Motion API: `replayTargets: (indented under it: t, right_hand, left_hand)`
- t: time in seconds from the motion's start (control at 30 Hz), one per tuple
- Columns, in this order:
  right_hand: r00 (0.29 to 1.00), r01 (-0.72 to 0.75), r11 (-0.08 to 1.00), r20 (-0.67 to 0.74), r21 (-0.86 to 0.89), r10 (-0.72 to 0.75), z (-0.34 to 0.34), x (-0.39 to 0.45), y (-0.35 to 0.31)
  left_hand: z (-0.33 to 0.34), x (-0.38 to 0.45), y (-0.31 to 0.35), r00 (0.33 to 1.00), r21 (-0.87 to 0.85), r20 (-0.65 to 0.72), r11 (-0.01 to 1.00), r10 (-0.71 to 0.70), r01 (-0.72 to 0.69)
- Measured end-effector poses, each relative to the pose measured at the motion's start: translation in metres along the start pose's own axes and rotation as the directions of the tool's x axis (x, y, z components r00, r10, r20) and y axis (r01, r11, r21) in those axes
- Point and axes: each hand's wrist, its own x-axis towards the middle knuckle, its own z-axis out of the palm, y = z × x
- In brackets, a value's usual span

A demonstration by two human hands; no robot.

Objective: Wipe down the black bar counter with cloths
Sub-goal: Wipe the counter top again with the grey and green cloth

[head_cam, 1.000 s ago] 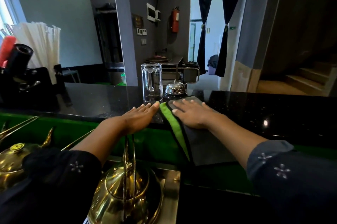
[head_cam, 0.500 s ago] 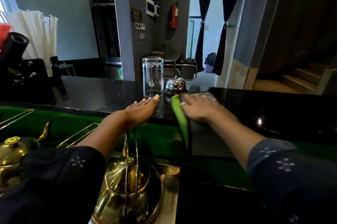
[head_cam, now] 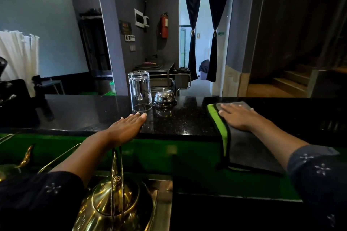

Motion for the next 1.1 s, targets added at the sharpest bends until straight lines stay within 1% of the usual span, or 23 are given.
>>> replayTargets:
  t: [0.07, 0.1, 0.13, 0.2, 0.23, 0.27, 0.3, 0.37, 0.4, 0.47, 0.53, 0.57, 0.67, 0.77, 0.83, 0.9, 0.97, 1.1]
  right_hand:
    - [0.999, -0.035, 0.999, -0.010, -0.010, 0.035, -0.002, -0.002, 0.008]
    - [1.000, -0.030, 0.999, -0.010, -0.017, 0.030, -0.002, -0.006, 0.004]
    - [1.000, -0.010, 1.000, -0.005, -0.023, 0.010, -0.002, -0.012, -0.001]
    - [0.997, 0.071, 0.997, 0.022, -0.029, -0.070, 0.002, -0.026, -0.012]
    - [0.992, 0.124, 0.992, 0.035, -0.032, -0.123, 0.003, -0.033, -0.015]
    - [0.984, 0.176, 0.984, 0.044, -0.034, -0.174, 0.004, -0.039, -0.018]
    - [0.976, 0.214, 0.976, 0.052, -0.030, -0.212, 0.004, -0.043, -0.019]
    - [0.969, 0.241, 0.970, 0.065, -0.019, -0.240, 0.003, -0.040, -0.020]
    - [0.970, 0.236, 0.972, 0.071, -0.014, -0.234, 0.004, -0.035, -0.020]
    - [0.976, 0.207, 0.978, 0.067, -0.008, -0.206, 0.005, -0.019, -0.024]
    - [0.984, 0.172, 0.985, 0.052, 0.000, -0.172, 0.006, 0.008, -0.032]
    - [0.986, 0.160, 0.987, 0.045, 0.004, -0.160, 0.007, 0.023, -0.039]
    - [0.988, 0.148, 0.989, 0.038, 0.005, -0.148, 0.012, 0.065, -0.062]
    - [0.982, 0.183, 0.983, 0.038, 0.006, -0.183, 0.013, 0.098, -0.077]
    - [0.973, 0.230, 0.973, 0.036, 0.003, -0.230, 0.012, 0.109, -0.074]
    - [0.969, 0.245, 0.969, 0.020, -0.008, -0.245, 0.008, 0.114, -0.059]
    - [0.981, 0.195, 0.981, -0.004, -0.009, -0.195, 0.001, 0.113, -0.030]
    - [0.999, -0.036, 0.999, -0.003, -0.012, 0.036, -0.009, 0.107, 0.047]
  left_hand:
    - [-0.001, -0.001, 0.002, 1.000, 0.012, 0.022, 1.000, 0.001, -0.001]
    - [-0.001, -0.002, 0.003, 0.999, 0.022, 0.039, 1.000, -0.023, 0.022]
    - [-0.002, -0.001, 0.006, 0.998, 0.060, 0.037, 0.997, -0.055, 0.053]
    - [-0.009, 0.004, 0.018, 0.996, 0.211, -0.005, 0.974, -0.086, 0.085]
    - [-0.012, 0.009, 0.029, 0.998, 0.284, -0.031, 0.957, -0.052, 0.059]
    - [-0.012, 0.014, 0.043, 0.999, 0.305, -0.051, 0.952, 0.014, 0.002]
    - [-0.008, 0.019, 0.057, 0.995, 0.277, -0.061, 0.959, 0.080, -0.060]
    - [0.007, 0.033, 0.082, 0.988, 0.185, -0.051, 0.974, 0.146, -0.135]
    - [0.016, 0.039, 0.090, 0.990, 0.164, -0.034, 0.978, 0.138, -0.131]
    - [0.036, 0.056, 0.092, 0.996, 0.169, -0.016, 0.982, 0.085, -0.081]
    - [0.047, 0.068, 0.087, 0.999, 0.186, -0.035, 0.982, 0.028, -0.021]
    - [0.048, 0.072, 0.085, 0.999, 0.193, -0.048, 0.981, 0.023, -0.013]
    - [0.049, 0.073, 0.085, 0.998, 0.214, -0.047, 0.976, 0.041, -0.030]
    - [0.048, 0.074, 0.084, 0.998, 0.230, -0.052, 0.973, 0.046, -0.033]
    - [0.047, 0.074, 0.084, 0.997, 0.230, -0.052, 0.972, 0.054, -0.041]
    - [0.048, 0.074, 0.083, 0.997, 0.225, -0.053, 0.973, 0.064, -0.050]
    - [0.048, 0.073, 0.082, 0.996, 0.220, -0.049, 0.974, 0.068, -0.056]
    - [0.049, 0.074, 0.081, 0.997, 0.207, -0.046, 0.977, 0.061, -0.050]
